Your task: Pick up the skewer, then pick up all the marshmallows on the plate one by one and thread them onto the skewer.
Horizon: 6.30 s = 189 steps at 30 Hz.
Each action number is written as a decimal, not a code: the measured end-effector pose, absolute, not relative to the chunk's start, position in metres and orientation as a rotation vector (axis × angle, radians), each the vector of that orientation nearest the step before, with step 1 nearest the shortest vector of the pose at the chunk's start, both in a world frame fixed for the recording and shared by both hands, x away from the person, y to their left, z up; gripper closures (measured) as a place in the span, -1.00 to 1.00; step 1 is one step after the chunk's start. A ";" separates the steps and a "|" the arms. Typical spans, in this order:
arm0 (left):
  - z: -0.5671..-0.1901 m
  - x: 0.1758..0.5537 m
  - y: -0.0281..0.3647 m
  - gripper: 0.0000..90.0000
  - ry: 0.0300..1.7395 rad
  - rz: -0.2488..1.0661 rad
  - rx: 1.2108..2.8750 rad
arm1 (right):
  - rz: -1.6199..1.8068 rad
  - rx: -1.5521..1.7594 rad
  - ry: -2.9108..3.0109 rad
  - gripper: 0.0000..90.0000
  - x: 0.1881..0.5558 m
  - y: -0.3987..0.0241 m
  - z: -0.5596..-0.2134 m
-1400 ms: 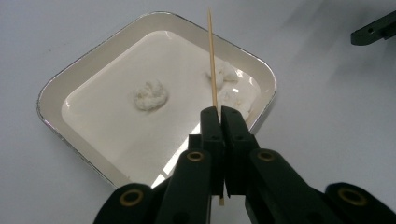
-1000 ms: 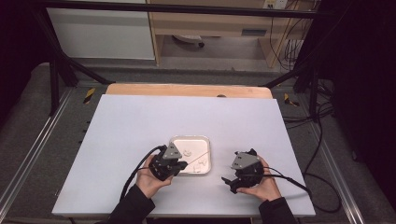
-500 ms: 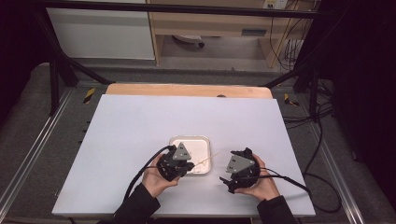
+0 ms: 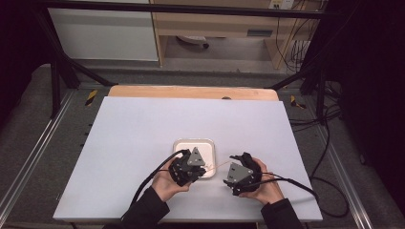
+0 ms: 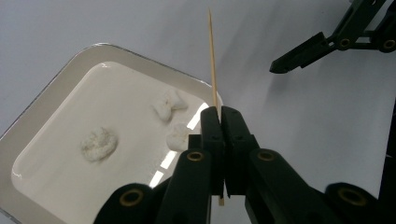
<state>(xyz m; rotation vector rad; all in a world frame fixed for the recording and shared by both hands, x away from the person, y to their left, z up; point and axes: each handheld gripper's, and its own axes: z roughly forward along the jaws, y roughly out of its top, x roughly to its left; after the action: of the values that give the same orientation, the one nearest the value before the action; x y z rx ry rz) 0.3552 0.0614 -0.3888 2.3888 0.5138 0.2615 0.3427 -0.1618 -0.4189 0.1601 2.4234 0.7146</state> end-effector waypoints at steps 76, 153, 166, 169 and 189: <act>-0.382 0.361 0.041 0.59 0.436 0.233 2.517 | 0.452 -0.368 2.393 0.99 0.338 -0.162 -0.417; -0.391 0.358 0.091 0.98 0.557 0.281 2.538 | 0.890 0.780 2.457 -0.77 0.361 -0.209 -0.415; -0.396 0.346 0.133 0.98 0.704 0.348 2.328 | 1.001 0.961 2.468 -0.96 0.362 -0.208 -0.422; -0.399 0.342 0.143 0.98 0.730 0.371 2.293 | 1.037 0.994 2.453 -0.96 0.362 -0.208 -0.420; -0.414 0.327 0.190 0.98 0.859 0.434 2.113 | 1.169 1.103 2.382 -0.98 0.375 -0.178 -0.408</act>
<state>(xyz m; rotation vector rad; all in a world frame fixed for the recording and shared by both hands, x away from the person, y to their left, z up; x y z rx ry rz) 0.3274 0.1901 -0.4136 2.1132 0.8587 0.4341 0.3753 -0.1781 -0.4083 1.1031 2.3818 1.1695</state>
